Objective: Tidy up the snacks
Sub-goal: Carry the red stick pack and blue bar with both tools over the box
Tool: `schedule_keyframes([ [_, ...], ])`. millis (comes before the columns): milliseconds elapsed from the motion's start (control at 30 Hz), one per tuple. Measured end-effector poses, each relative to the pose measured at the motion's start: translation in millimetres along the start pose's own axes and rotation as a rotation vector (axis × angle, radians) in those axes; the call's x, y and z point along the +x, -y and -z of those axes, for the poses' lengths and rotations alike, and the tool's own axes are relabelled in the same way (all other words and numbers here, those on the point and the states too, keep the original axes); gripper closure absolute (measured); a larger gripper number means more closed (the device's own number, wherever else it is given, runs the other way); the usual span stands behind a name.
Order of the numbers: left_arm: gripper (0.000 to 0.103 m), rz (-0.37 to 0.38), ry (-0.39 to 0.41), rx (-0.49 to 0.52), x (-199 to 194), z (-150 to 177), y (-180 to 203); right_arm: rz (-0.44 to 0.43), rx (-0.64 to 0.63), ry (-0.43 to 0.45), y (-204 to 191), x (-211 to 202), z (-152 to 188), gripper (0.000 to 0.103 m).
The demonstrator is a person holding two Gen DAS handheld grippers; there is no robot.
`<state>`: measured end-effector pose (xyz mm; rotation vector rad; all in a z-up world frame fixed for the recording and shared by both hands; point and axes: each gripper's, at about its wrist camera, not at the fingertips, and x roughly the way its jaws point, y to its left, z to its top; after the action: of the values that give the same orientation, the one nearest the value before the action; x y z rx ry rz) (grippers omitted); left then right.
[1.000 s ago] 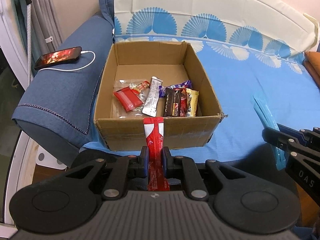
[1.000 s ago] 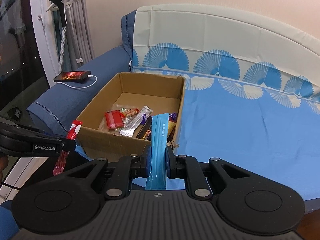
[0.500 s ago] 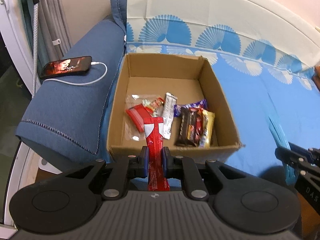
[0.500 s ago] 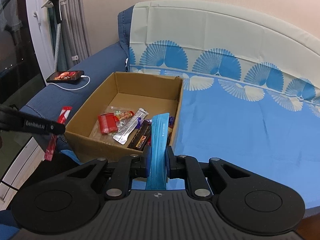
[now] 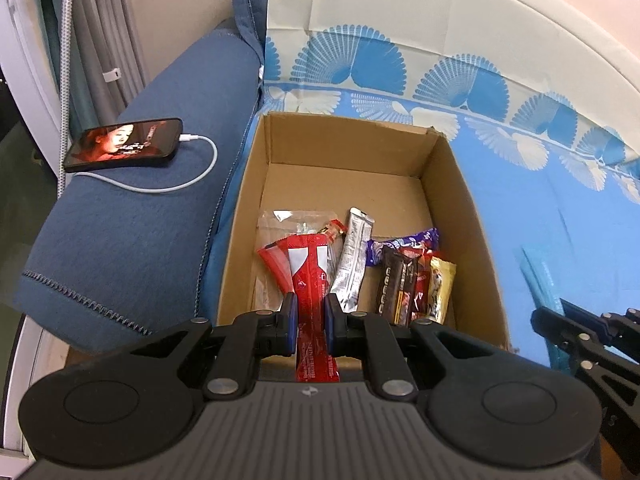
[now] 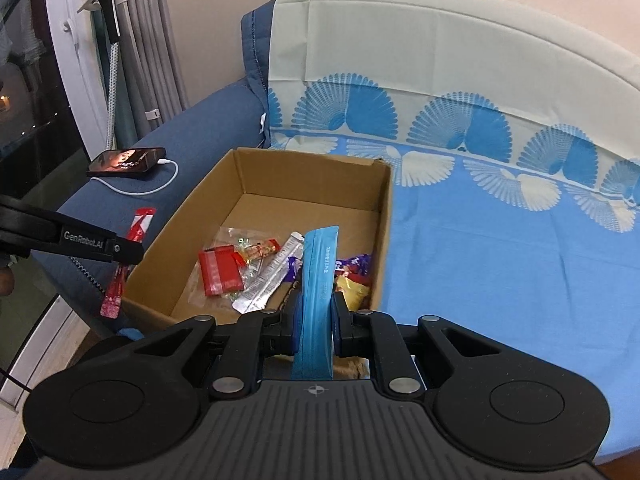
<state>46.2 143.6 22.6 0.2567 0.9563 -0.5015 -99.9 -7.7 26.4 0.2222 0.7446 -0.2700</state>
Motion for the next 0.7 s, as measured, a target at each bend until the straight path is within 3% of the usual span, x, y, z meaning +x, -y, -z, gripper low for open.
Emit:
schedule_keyframes([
  [700, 0.088, -0.035, -0.096, 0.040, 104.0, -44.8, 5.5, -0.030, 0.018, -0.090, 9.2, 105.7, -33.4, 0.087],
])
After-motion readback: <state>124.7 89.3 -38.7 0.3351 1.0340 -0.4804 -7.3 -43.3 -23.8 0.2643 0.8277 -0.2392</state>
